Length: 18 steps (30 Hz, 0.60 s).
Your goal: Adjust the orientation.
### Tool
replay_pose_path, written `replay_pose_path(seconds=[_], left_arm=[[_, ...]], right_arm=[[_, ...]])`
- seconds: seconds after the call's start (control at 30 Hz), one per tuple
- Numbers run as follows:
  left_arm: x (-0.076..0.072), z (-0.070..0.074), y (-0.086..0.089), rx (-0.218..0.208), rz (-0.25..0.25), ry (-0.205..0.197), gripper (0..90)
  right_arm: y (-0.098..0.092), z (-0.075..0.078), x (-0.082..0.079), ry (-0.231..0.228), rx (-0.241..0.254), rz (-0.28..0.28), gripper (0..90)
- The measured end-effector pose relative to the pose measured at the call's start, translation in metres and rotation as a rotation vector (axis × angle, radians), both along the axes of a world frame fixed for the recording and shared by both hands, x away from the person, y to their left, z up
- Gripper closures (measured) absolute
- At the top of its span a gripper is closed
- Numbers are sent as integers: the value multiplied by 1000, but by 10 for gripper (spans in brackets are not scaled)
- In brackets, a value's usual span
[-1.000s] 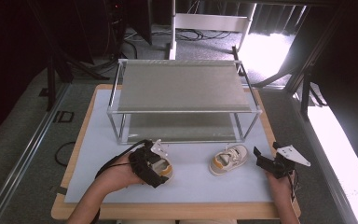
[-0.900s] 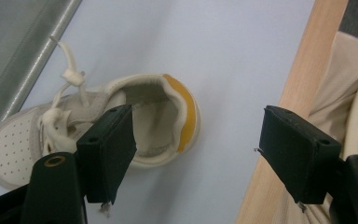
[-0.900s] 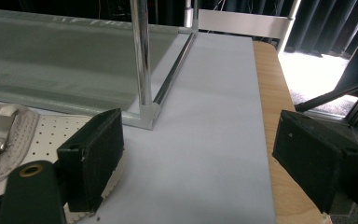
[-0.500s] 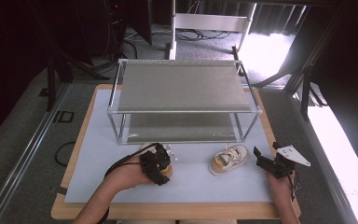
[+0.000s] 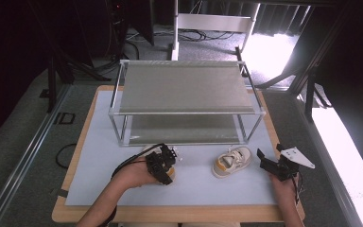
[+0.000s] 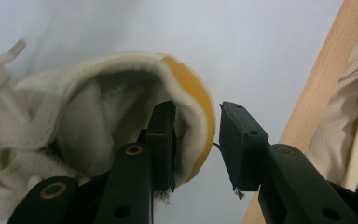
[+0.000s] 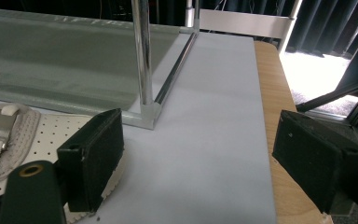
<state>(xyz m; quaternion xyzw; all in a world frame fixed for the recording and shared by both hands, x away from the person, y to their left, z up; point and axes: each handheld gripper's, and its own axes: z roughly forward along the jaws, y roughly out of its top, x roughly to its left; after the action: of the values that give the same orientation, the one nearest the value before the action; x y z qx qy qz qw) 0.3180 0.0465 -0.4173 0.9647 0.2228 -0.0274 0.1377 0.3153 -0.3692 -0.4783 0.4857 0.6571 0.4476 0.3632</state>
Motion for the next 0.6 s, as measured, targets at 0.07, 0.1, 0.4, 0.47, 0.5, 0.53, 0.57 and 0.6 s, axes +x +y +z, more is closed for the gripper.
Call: replay_pose_path(seconds=[0.07,0.1,0.4,0.47,0.5,0.53,0.57,0.6], left_arm=[[1,1,-2,-13,8,13,647],[2,1,-3,-11,2,12,647],[7,0,-8,7,-22,14,735],[6,0,-7,-1,-44,10,744],[5,0,-7,4,-63,7,749],[4,0,-8,1,-74,5,753],[3,1,-9,1,-96,5,759],[3,1,-9,1,-96,5,760]], right_arm=[[0,0,0,0,-2,-1,159],[0,0,0,0,-2,-1,159],[0,0,0,0,1,0,158],[0,0,0,2,1,1,159],[0,0,0,1,1,1,158],[0,0,0,2,0,1,159],[0,0,0,1,0,1,159],[0,0,0,1,0,1,159]])
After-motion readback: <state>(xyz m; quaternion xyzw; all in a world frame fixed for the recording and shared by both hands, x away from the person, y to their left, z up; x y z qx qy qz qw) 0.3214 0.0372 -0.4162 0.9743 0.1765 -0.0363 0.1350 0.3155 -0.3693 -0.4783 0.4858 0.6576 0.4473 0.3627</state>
